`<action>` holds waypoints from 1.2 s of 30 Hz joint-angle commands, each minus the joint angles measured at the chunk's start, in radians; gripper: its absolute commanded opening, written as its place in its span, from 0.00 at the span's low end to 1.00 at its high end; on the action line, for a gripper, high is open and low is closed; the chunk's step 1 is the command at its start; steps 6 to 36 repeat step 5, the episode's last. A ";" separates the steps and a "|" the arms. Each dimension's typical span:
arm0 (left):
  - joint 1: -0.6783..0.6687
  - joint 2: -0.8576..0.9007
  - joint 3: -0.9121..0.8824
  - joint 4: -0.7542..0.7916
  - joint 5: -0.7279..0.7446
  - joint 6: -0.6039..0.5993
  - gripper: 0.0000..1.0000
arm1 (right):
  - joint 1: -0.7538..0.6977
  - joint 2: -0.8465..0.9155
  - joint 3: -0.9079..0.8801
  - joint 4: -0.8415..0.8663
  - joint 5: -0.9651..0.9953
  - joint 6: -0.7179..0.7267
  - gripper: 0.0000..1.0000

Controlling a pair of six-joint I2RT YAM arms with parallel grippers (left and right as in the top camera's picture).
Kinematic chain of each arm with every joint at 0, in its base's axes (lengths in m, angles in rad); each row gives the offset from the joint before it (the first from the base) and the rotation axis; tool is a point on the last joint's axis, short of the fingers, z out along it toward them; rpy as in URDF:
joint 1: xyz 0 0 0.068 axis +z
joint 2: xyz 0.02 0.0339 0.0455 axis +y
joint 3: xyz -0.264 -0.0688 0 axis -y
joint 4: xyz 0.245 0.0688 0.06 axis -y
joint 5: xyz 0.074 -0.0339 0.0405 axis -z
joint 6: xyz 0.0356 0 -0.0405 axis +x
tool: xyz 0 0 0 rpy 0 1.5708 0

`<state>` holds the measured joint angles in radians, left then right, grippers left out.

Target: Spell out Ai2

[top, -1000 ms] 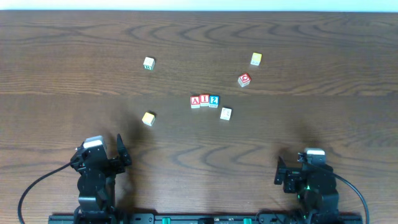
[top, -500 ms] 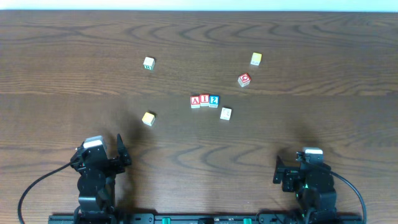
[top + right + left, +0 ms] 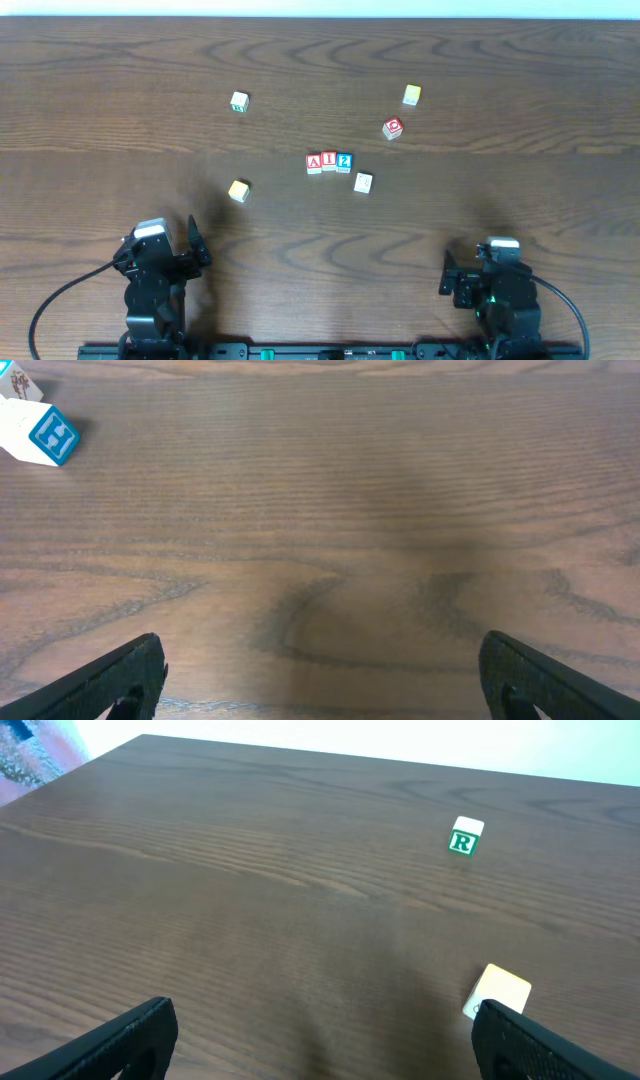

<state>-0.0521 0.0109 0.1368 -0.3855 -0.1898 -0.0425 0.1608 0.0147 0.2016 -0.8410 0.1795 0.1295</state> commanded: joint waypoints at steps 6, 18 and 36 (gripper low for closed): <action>0.006 -0.006 -0.022 -0.003 0.000 0.021 0.95 | -0.009 -0.009 -0.014 -0.001 0.000 0.015 0.99; 0.006 -0.006 -0.022 -0.003 0.000 0.021 0.95 | -0.009 -0.009 -0.014 -0.001 0.000 0.015 0.99; 0.006 -0.006 -0.022 -0.003 0.000 0.021 0.95 | -0.009 -0.009 -0.014 -0.001 0.000 0.015 0.99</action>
